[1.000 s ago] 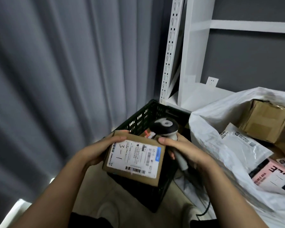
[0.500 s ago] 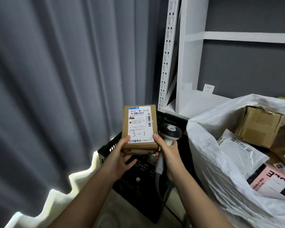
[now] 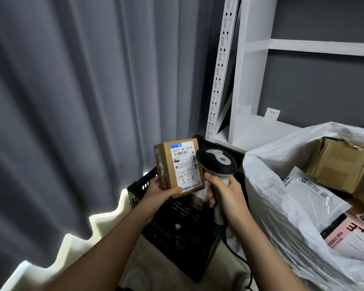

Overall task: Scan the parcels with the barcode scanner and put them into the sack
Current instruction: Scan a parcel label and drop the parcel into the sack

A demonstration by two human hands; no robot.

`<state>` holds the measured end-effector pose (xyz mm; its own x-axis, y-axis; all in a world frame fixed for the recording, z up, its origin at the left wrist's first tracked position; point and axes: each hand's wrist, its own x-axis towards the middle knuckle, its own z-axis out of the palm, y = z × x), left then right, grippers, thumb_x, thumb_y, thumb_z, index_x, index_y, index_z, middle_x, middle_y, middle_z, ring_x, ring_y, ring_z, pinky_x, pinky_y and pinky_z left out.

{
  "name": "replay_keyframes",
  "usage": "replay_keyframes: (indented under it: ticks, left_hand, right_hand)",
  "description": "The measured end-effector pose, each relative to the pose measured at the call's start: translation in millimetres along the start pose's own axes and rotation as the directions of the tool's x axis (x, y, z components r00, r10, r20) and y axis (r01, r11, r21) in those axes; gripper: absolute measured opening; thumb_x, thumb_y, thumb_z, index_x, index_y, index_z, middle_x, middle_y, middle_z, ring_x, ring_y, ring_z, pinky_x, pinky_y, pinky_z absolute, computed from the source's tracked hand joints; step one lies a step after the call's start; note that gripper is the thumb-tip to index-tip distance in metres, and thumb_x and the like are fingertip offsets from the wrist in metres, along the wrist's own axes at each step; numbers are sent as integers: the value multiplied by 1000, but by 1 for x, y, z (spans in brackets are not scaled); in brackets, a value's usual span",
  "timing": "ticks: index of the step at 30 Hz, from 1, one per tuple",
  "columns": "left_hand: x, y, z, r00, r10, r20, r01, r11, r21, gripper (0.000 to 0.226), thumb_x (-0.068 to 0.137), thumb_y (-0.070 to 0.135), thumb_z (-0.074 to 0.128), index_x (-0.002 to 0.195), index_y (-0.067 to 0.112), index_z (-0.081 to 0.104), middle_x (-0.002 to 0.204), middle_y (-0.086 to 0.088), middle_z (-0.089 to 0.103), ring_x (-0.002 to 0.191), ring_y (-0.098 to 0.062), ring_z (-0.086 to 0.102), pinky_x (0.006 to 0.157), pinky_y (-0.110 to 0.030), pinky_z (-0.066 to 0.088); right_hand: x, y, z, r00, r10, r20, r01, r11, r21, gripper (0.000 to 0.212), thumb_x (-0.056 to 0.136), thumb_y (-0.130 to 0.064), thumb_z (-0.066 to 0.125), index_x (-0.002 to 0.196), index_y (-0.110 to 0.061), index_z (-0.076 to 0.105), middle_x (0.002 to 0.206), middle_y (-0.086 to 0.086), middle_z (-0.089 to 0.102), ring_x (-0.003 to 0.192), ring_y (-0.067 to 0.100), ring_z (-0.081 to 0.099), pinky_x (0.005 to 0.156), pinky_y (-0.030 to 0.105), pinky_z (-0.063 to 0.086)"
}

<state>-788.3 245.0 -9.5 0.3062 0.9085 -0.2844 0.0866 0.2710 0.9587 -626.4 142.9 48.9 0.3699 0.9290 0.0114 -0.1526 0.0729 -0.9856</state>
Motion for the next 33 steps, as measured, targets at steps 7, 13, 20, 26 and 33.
replay_keyframes:
  ticks: [7, 13, 20, 26, 33]
  left_hand:
    - [12, 5, 11, 996, 32, -87, -42, 993, -112, 89, 70, 16, 84, 141, 20, 31, 126, 1, 57, 112, -18, 59, 97, -41, 51]
    - [21, 7, 10, 991, 47, -127, -66, 987, -148, 93, 70, 11, 83, 144, 17, 27, 126, -3, 58, 110, -19, 62, 97, -42, 51]
    - [27, 7, 6, 988, 37, -151, -58, 989, -136, 90, 71, 11, 83, 142, 17, 29, 127, -6, 58, 109, -21, 62, 97, -41, 51]
    - [29, 4, 4, 993, 37, -113, -47, 994, -95, 88, 70, 14, 84, 141, 16, 33, 124, -3, 61, 106, -19, 64, 92, -37, 54]
    - [12, 20, 23, 981, 100, -169, -119, 987, -107, 77, 82, 26, 74, 143, 21, 27, 127, -4, 59, 95, -21, 68, 86, -35, 53]
  right_hand:
    - [-12, -4, -2, 982, 103, 156, -115, 991, 70, 24, 85, -19, 69, 73, -13, 50, 46, 3, 39, 34, 14, 32, 40, 23, 31]
    - [-15, -8, -9, 985, 90, 144, -100, 993, 60, 32, 89, -16, 66, 66, -11, 43, 45, 4, 35, 33, 13, 28, 38, 22, 28]
    - [-19, -11, -18, 980, 79, 181, -70, 996, -55, 35, 67, -32, 67, 69, -10, 40, 46, 4, 35, 34, 14, 29, 39, 24, 30]
    - [-18, -11, -18, 980, 82, 180, -75, 996, -46, 29, 76, -25, 63, 70, -10, 40, 45, 3, 36, 33, 14, 29, 38, 23, 30]
    - [-23, -26, -25, 996, 61, 72, -64, 997, 37, 26, 77, -24, 67, 86, -7, 49, 46, 3, 40, 34, 14, 32, 39, 24, 31]
